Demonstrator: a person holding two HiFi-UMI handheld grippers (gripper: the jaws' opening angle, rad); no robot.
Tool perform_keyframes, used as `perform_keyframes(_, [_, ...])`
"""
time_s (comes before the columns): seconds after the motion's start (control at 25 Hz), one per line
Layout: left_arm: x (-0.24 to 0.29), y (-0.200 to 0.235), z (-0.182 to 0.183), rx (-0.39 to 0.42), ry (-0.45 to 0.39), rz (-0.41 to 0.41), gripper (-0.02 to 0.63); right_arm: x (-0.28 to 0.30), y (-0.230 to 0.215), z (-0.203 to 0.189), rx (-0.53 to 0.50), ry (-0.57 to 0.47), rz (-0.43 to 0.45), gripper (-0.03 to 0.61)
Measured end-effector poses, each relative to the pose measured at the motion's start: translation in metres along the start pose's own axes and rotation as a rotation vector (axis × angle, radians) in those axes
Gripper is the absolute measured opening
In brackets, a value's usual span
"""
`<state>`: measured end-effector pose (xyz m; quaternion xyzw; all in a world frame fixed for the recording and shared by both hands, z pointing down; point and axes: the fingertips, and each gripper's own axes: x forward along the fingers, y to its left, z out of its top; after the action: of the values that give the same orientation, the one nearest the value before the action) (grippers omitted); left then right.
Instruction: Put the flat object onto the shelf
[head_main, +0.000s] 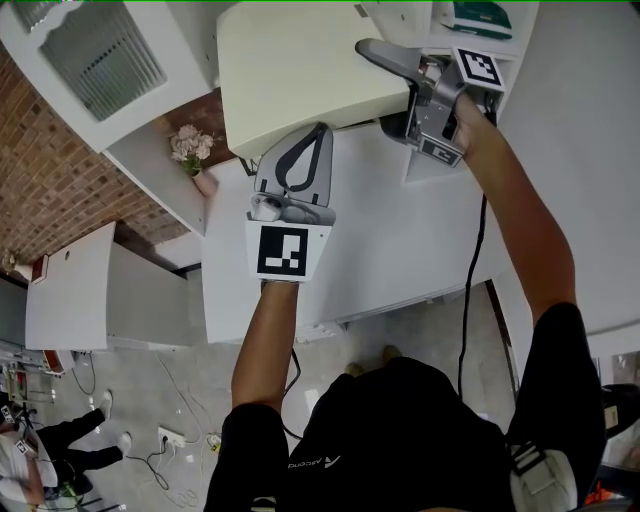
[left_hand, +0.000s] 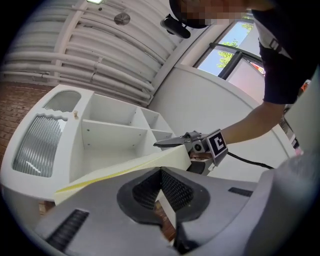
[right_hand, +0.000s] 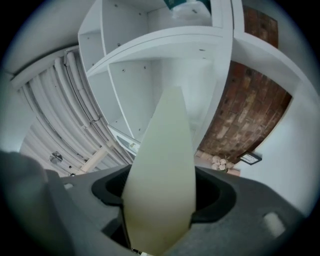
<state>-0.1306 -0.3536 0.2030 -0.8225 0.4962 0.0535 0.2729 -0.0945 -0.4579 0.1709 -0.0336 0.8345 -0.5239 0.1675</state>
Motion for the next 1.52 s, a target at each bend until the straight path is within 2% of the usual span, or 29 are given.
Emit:
perform_keyframes(0.2, [0.018,-0.003,-0.004,-0.007,-0.01,0.025,-0.003,-0.005,-0.01,0.018,-0.018,-0.014,-0.019,0.339])
perform_keyframes(0.4, [0.029,-0.001,-0.005,0.014,-0.018,0.045,-0.003,-0.007,-0.018,0.027,-0.141,0.029,-0.06,0.37])
perform_keyframes(0.56, [0.036,0.007,-0.002,0.021,-0.037,0.079,-0.003,-0.005,-0.014,0.03,-0.206,0.058,-0.042,0.413])
perform_keyframes(0.64, [0.044,0.002,0.005,0.054,-0.047,0.07,-0.003,-0.005,-0.013,0.031,-0.239,0.096,-0.044,0.423])
perform_keyframes(0.76, [0.058,-0.013,0.015,0.107,-0.043,0.03,-0.003,-0.005,-0.014,0.025,-0.346,0.19,-0.086,0.425])
perform_keyframes(0.92, [0.071,-0.017,0.018,0.101,-0.06,0.039,-0.003,-0.007,-0.018,0.026,-0.446,0.233,-0.124,0.428])
perform_keyframes(1.04, [0.076,-0.013,0.019,0.092,-0.082,0.063,-0.003,-0.008,-0.018,0.03,-0.426,0.223,-0.089,0.436])
perform_keyframes(1.28, [0.092,-0.044,0.026,0.149,-0.109,-0.042,-0.003,-0.011,-0.021,0.037,-0.267,0.19,-0.026,0.439])
perform_keyframes(1.52, [0.104,-0.052,0.032,0.15,-0.14,-0.026,-0.003,-0.014,-0.023,0.045,-0.198,0.147,-0.022,0.439])
